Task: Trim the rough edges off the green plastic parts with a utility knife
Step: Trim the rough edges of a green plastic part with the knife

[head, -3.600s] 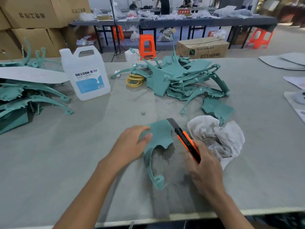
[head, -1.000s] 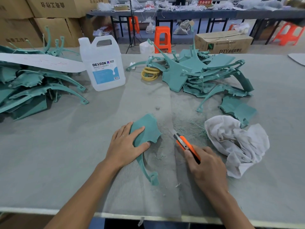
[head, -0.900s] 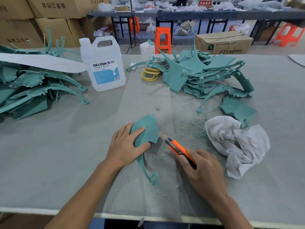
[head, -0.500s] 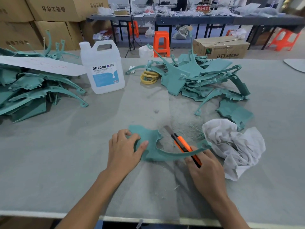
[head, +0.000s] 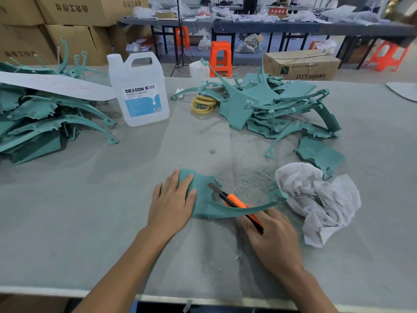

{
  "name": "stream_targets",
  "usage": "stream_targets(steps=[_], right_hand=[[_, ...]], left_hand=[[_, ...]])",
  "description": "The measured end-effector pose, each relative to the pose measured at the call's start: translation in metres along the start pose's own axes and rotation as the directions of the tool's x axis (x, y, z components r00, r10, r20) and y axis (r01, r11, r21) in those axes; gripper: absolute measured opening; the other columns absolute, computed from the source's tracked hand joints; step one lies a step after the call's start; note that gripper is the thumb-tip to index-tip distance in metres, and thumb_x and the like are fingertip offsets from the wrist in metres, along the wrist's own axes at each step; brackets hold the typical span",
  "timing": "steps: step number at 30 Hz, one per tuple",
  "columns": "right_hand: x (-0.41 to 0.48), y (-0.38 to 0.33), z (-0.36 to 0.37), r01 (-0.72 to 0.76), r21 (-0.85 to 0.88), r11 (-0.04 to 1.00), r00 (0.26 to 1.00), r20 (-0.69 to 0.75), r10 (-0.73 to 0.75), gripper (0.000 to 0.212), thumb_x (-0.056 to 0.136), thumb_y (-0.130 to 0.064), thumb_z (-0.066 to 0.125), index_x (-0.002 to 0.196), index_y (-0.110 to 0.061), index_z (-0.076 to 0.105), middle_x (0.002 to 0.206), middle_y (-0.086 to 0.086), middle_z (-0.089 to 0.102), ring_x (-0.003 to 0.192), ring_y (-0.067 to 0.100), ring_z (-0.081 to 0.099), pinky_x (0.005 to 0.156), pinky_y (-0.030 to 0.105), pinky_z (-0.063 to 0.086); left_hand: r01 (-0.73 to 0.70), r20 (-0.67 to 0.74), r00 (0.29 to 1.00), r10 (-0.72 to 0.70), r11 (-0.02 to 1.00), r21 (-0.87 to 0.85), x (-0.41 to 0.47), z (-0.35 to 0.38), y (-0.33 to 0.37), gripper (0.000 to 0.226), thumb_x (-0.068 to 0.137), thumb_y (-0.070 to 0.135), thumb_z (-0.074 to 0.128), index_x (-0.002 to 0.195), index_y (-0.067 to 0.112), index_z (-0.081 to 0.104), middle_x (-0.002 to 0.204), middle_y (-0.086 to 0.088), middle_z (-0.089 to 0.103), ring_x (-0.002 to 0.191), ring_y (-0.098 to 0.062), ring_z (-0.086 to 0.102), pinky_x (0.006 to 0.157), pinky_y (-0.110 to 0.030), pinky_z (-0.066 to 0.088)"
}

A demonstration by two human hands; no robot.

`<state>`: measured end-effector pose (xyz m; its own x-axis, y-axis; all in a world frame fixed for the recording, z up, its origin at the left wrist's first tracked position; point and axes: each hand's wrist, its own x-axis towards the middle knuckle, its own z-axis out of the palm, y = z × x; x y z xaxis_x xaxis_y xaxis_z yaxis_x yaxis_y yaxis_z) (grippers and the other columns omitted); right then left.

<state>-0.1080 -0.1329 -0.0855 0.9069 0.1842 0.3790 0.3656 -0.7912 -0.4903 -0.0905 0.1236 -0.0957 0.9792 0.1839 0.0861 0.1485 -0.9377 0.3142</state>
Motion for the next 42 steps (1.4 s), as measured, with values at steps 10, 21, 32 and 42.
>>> stream_targets(steps=[10,21,32,42], right_hand=[[0.0,0.001,0.001,-0.03,0.032,0.999,0.999,0.015,0.03,0.027,0.093,-0.043,0.065,0.117,-0.035,0.073,0.101,-0.008,0.069,0.09,0.028,0.067,0.069,0.033,0.049],[0.002,0.003,-0.002,-0.003,0.018,1.0,0.999,-0.044,0.004,0.026,0.089,-0.039,0.068,0.113,-0.034,0.076,0.089,-0.005,0.071,0.078,0.024,0.063,0.066,0.028,0.041],[0.002,0.003,-0.005,-0.005,0.07,0.998,0.998,0.056,0.001,0.018,0.09,-0.033,0.074,0.107,-0.028,0.077,0.09,-0.01,0.068,0.083,0.025,0.064,0.069,0.033,0.044],[0.016,0.016,-0.031,0.139,0.041,0.989,0.939,0.313,-0.145,0.031,0.097,-0.044,0.062,0.127,-0.043,0.068,0.105,-0.015,0.07,0.096,0.016,0.061,0.082,0.033,0.048]], left_hand=[[0.005,0.013,1.0,-0.005,1.0,0.001,0.001,0.002,-0.002,0.054,0.105,0.052,0.019,0.157,0.038,0.022,0.17,0.0,0.0,0.155,-0.017,0.005,0.124,-0.041,0.004],[-0.001,0.03,1.0,0.001,1.0,-0.02,0.0,-0.001,-0.001,0.055,0.105,0.053,0.018,0.158,0.038,0.02,0.17,0.0,-0.003,0.155,-0.015,0.002,0.125,-0.04,0.001],[-0.014,-0.007,1.0,0.014,0.998,-0.062,0.001,0.001,-0.003,0.055,0.104,0.053,0.025,0.155,0.032,0.026,0.169,0.0,0.005,0.155,-0.014,0.008,0.124,-0.039,0.005],[-0.127,0.059,0.989,0.133,0.987,-0.094,0.022,-0.004,-0.018,0.061,0.102,0.059,0.025,0.154,0.028,0.029,0.169,0.008,0.01,0.153,-0.005,0.009,0.123,-0.035,0.004]])
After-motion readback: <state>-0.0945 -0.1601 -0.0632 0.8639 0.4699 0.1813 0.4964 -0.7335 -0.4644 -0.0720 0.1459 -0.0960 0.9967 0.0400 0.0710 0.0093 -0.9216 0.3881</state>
